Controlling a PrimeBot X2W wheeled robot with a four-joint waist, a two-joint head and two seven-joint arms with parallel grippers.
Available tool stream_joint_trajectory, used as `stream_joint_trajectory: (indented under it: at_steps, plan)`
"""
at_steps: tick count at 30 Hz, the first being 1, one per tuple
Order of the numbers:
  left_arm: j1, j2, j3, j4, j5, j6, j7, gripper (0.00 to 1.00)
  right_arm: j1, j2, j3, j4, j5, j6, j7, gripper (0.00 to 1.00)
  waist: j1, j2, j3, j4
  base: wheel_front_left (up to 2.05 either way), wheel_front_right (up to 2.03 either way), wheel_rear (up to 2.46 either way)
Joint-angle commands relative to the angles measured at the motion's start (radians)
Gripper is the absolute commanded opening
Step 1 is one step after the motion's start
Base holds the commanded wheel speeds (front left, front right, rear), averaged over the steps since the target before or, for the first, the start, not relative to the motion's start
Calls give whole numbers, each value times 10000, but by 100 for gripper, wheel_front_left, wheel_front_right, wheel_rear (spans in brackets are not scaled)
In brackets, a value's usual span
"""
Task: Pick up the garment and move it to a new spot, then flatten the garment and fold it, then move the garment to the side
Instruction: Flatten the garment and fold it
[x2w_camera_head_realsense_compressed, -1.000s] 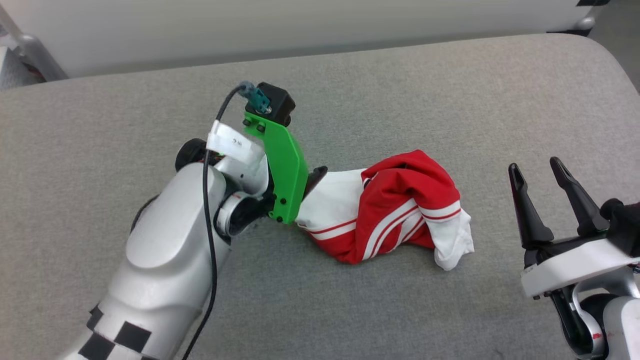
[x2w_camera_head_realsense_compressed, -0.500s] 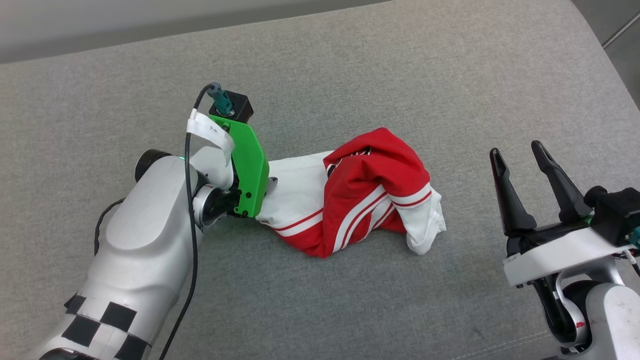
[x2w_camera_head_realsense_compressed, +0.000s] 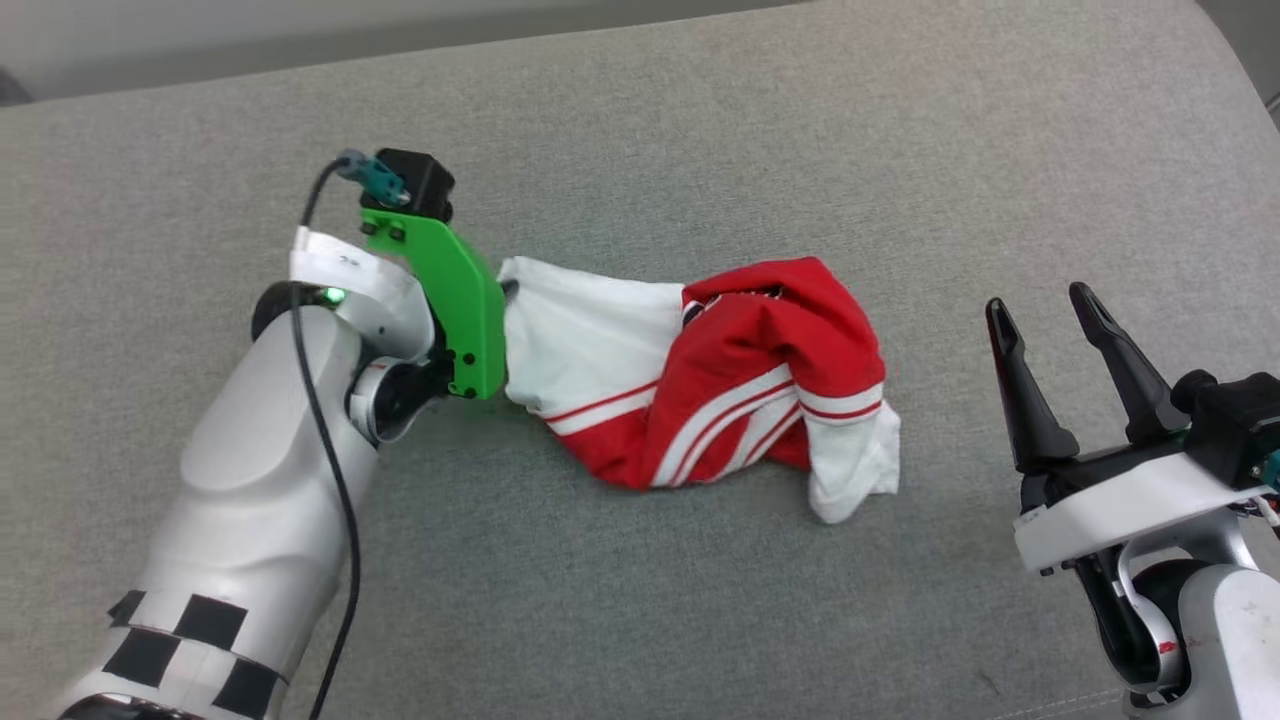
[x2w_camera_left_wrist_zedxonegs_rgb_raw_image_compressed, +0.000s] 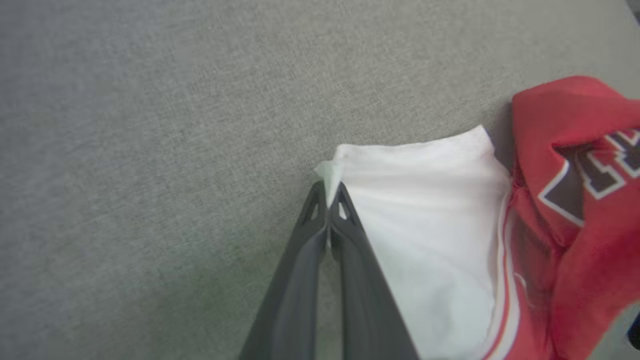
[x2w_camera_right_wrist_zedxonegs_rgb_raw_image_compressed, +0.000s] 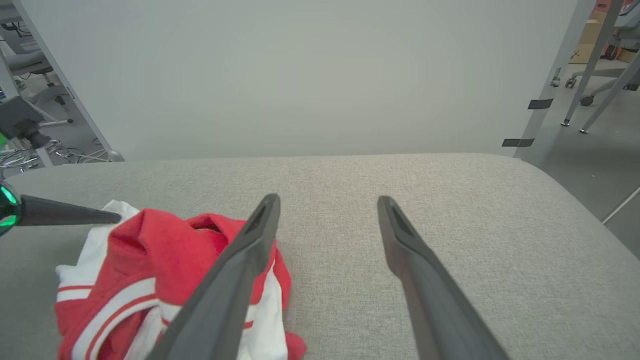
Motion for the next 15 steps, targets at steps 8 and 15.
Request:
stream_joint_trajectory:
  at_steps: [8, 15]
  plan:
    - [553, 741, 1231, -770, -338, 242, -2413, 0, 307, -48, -80, 101, -46, -9, 276, 100, -1, 0, -824, 990, 0, 0, 0]
    - [2773, 961, 1768, -1832, -705, 868, -3141, 0, 600, -45, -170, 140, -35, -9, 532, 100, -1, 0, -1164, 1588, 0, 0, 0]
